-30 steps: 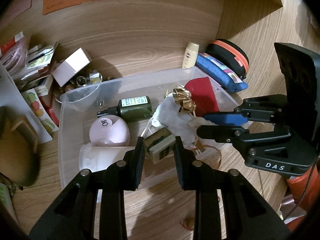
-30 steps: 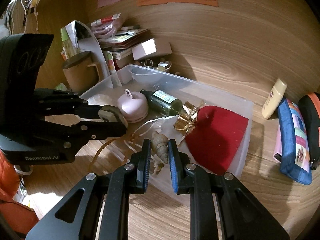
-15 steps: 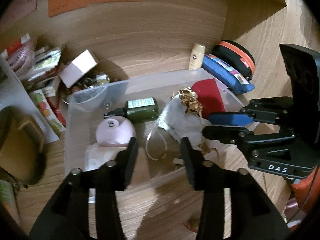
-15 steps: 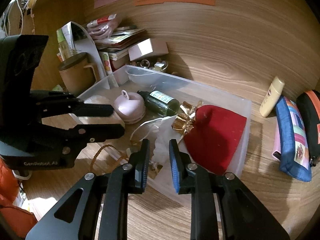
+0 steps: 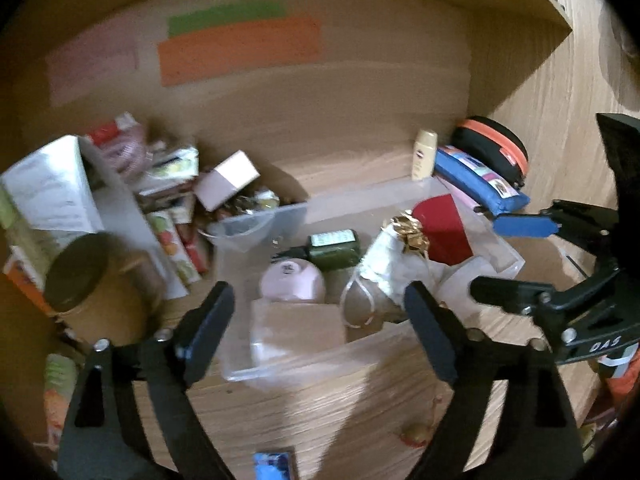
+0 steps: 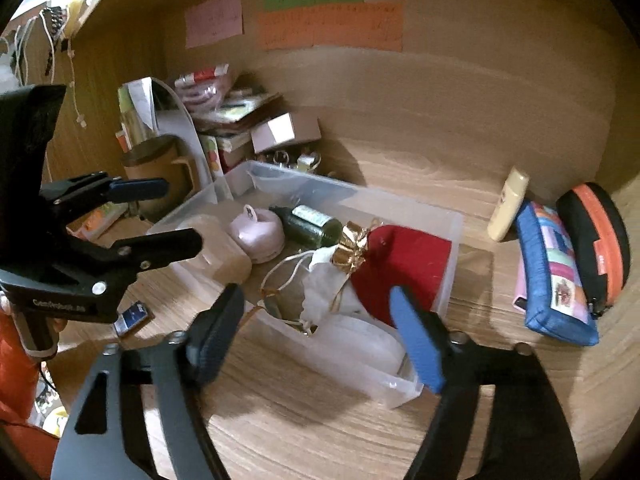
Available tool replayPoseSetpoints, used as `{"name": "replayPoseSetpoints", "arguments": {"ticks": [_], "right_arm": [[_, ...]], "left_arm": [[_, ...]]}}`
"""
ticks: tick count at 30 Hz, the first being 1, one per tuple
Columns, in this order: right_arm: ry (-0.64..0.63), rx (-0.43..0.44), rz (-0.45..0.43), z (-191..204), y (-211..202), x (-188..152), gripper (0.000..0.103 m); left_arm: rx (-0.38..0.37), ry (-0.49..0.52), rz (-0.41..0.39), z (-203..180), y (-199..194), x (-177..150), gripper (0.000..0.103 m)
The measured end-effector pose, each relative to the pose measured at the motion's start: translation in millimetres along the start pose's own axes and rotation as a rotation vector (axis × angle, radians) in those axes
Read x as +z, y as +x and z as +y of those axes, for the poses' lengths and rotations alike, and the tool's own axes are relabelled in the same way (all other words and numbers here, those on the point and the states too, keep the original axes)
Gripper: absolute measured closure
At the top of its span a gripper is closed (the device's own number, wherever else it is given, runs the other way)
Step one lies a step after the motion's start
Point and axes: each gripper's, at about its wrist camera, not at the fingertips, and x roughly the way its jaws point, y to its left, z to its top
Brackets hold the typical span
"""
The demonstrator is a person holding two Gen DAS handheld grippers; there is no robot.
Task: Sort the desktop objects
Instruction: 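Open both grippers to release the small box and seashell into the box, then move the left gripper to the blue Max box while the right gripper moves to the gourd pendant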
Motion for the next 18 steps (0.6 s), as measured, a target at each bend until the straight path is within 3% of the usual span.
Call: {"name": "replayPoseSetpoints", "arguments": {"ticks": [2,5,13,18], "right_arm": [[-0.002,-0.011,-0.014,3.7,-7.5,0.2,0.027],[-0.001,-0.038,-0.031,10.5,-16.5,-0.7,0.016],[0.009,-0.083,-0.026,28.6,-25.8,-12.9,0.015],[0.017,-0.120,0.000,41.9,-23.1,-27.3,0.006]], "left_arm": [[0.020,0.004,-0.015,2.9,-9.6,-3.0,0.011],[0.034,0.000,-0.025,7.0,-21.0,-8.8,0.010],[0.054,-0.017,-0.031,14.5,-48.6,-38.1,0.005],[0.062,-0.039,-0.004,24.1,-56.0,-58.6,0.004]]}}
